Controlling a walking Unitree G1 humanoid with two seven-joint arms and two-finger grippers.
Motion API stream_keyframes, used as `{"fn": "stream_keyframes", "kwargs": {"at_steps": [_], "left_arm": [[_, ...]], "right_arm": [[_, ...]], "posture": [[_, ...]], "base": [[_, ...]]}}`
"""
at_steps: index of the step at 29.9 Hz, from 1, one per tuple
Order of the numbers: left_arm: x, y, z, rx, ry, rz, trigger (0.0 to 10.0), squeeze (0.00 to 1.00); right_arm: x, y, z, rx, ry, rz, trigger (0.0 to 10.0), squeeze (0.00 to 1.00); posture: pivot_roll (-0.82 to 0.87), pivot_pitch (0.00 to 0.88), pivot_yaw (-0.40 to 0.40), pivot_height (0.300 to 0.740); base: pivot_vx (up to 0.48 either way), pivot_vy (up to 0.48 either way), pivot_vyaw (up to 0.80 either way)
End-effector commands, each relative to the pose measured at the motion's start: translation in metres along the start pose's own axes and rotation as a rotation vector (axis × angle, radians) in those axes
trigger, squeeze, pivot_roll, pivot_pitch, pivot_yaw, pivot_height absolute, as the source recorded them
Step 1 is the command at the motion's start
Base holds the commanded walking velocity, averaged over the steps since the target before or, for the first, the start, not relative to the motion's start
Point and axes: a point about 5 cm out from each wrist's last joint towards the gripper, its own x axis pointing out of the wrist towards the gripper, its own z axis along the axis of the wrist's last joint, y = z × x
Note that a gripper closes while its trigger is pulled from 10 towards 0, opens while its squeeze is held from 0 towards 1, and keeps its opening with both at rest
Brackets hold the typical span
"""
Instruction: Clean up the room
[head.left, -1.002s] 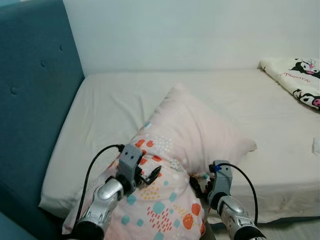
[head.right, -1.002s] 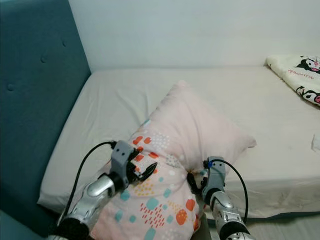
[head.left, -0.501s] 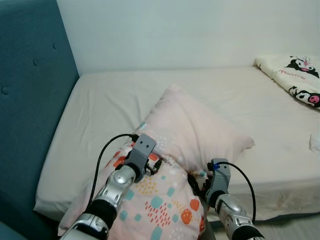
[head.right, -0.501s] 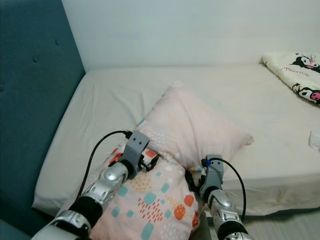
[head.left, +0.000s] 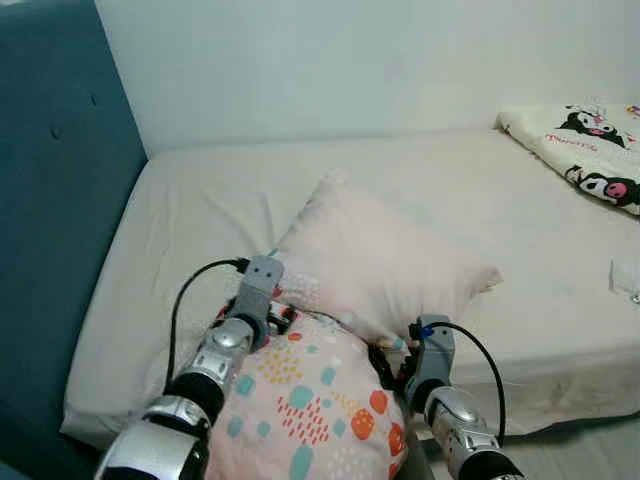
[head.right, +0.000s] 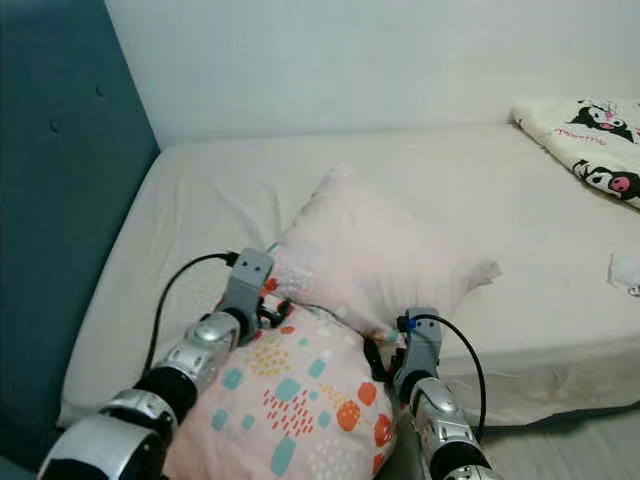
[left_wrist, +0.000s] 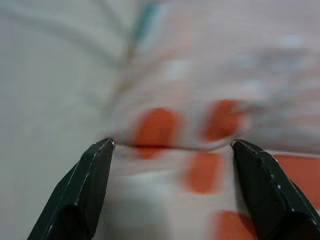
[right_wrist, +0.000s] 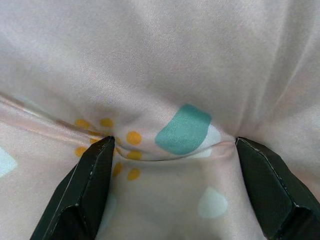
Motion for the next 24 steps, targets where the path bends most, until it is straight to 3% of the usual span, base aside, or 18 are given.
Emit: {"fn": "stream_keyframes", "kwargs": {"at_steps": [1, 4, 6, 7, 8, 12, 13, 16, 18, 20, 24], "left_arm": [[-0.004, 0.012, -0.019, 0.044, 0.088, 0.053, 10.0, 0.00], [-0.005, 0.020, -0.022, 0.041, 0.100, 0.081, 10.0, 0.00], [-0.007, 0.029, -0.027, -0.023, 0.114, 0.090, 10.0, 0.00], [-0.007, 0.029, -0.027, -0.023, 0.114, 0.090, 10.0, 0.00], [-0.008, 0.026, -0.030, -0.093, 0.128, 0.038, 10.0, 0.00], [-0.008, 0.023, -0.032, -0.149, 0.138, -0.006, 10.0, 0.00], [-0.010, 0.010, -0.038, -0.289, 0.164, -0.149, 10.0, 0.00], [-0.011, 0.005, -0.039, -0.338, 0.172, -0.198, 10.0, 0.00], [-0.015, -0.008, -0.045, -0.511, 0.210, -0.356, 10.0, 0.00], [-0.016, -0.012, -0.046, -0.556, 0.216, -0.400, 10.0, 0.00], [-0.019, -0.026, -0.038, -0.723, 0.163, -0.578, 10.0, 0.00]], "right_arm": [[-0.007, -0.003, -0.024, 0.034, 0.096, -0.034, 10.0, 0.00], [-0.008, -0.002, -0.025, 0.035, 0.097, -0.033, 10.0, 0.00], [-0.008, -0.003, -0.026, 0.037, 0.098, -0.034, 10.0, 0.00], [-0.008, -0.003, -0.026, 0.037, 0.098, -0.034, 10.0, 0.00], [-0.008, -0.003, -0.025, 0.036, 0.098, -0.035, 10.0, 0.00], [-0.008, -0.003, -0.025, 0.036, 0.098, -0.036, 10.0, 0.00], [-0.008, -0.004, -0.024, 0.035, 0.096, -0.037, 10.0, 0.00], [-0.008, -0.004, -0.024, 0.035, 0.095, -0.038, 10.0, 0.00], [-0.008, -0.006, -0.023, 0.035, 0.091, -0.042, 10.0, 0.00], [-0.009, -0.006, -0.023, 0.035, 0.089, -0.043, 10.0, 0.00], [-0.010, -0.008, -0.024, 0.042, 0.085, -0.052, 10.0, 0.00]], "posture": [[-0.12, 0.032, 0.028, 0.365], [-0.12, 0.031, 0.031, 0.355], [-0.13, 0.032, 0.030, 0.340], [-0.13, 0.032, 0.030, 0.340], [-0.13, 0.030, 0.029, 0.330], [-0.13, 0.031, 0.030, 0.320], [-0.13, 0.030, 0.029, 0.310], [-0.13, 0.030, 0.029, 0.305], [-0.15, 0.031, 0.036, 0.300], [-0.15, 0.031, 0.038, 0.300], [-0.15, 0.032, 0.045, 0.300]], "base": [[0.000, 0.000, 0.00], [0.000, 0.000, 0.00], [0.000, 0.000, 0.00], [0.000, 0.000, 0.00], [0.000, 0.000, 0.00], [0.000, 0.000, 0.00], [0.000, 0.000, 0.00], [0.000, 0.000, 0.00], [0.000, 0.000, 0.00], [0.000, 0.000, 0.00], [0.000, 0.000, 0.00]]}}
